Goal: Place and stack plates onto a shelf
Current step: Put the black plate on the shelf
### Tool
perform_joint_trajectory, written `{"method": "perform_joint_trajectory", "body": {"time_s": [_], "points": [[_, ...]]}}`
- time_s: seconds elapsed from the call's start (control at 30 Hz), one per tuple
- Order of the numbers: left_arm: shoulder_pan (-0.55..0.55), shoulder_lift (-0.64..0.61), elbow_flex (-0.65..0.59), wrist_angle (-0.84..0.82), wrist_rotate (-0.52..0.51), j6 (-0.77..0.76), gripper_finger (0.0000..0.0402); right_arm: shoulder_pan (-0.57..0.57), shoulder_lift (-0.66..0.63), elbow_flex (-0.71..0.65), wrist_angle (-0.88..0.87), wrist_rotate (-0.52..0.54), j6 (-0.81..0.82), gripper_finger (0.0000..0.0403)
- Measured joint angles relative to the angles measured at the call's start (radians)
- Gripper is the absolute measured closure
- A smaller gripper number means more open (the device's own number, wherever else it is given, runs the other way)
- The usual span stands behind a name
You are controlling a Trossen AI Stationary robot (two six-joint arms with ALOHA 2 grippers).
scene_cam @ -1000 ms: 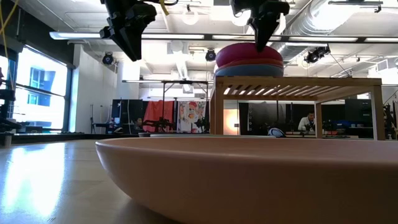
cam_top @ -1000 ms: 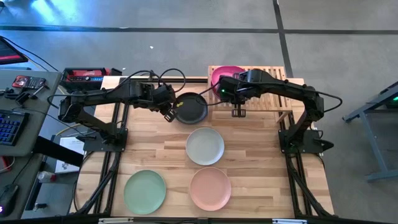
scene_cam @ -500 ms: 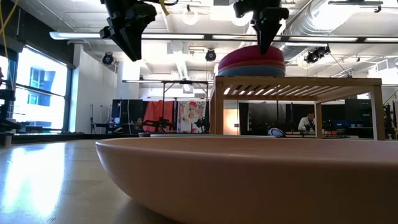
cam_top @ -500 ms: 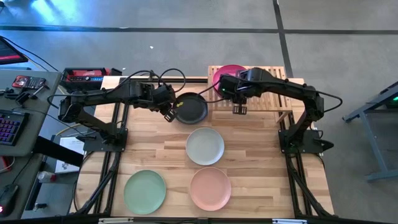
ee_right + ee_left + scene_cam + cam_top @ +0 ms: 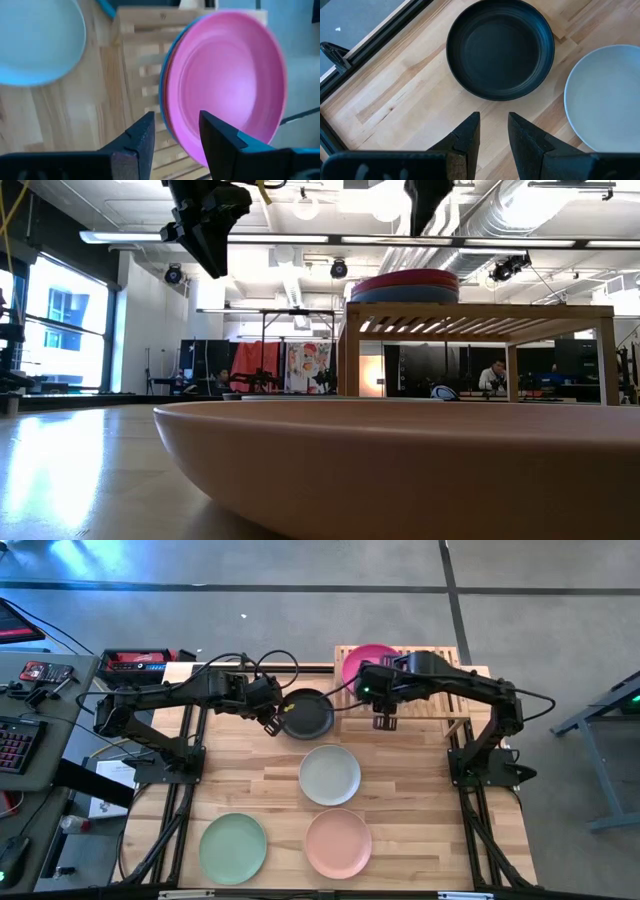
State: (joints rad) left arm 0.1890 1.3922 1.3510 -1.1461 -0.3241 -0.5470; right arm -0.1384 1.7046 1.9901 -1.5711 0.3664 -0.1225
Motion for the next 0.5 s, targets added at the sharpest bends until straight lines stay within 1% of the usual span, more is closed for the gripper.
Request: {"method": "perform_joint_trajectory", "body": {"time_s": [0.13, 0.23, 0.37, 0.5], "points": [[0.000, 0.004, 0.000, 0.000, 0.006, 0.000, 0.0312, 0.004, 0.000, 0.082, 0.000, -0.007, 0.050, 0.0271], [0.002, 0.024, 0.000, 0.001, 0.058, 0.009, 0.0312, 0.004, 0.000, 0.148, 0.000, -0.040, 0.081, 0.0271], [-0.002, 0.071, 0.000, 0.001, 0.105, 0.102, 0.0312, 0.004, 0.000, 0.237, 0.001, -0.063, 0.082, 0.0271], [-0.017, 0.129, 0.000, 0.000, 0.105, 0.221, 0.0312, 0.004, 0.000, 0.312, 0.000, -0.063, 0.082, 0.0271]]}}
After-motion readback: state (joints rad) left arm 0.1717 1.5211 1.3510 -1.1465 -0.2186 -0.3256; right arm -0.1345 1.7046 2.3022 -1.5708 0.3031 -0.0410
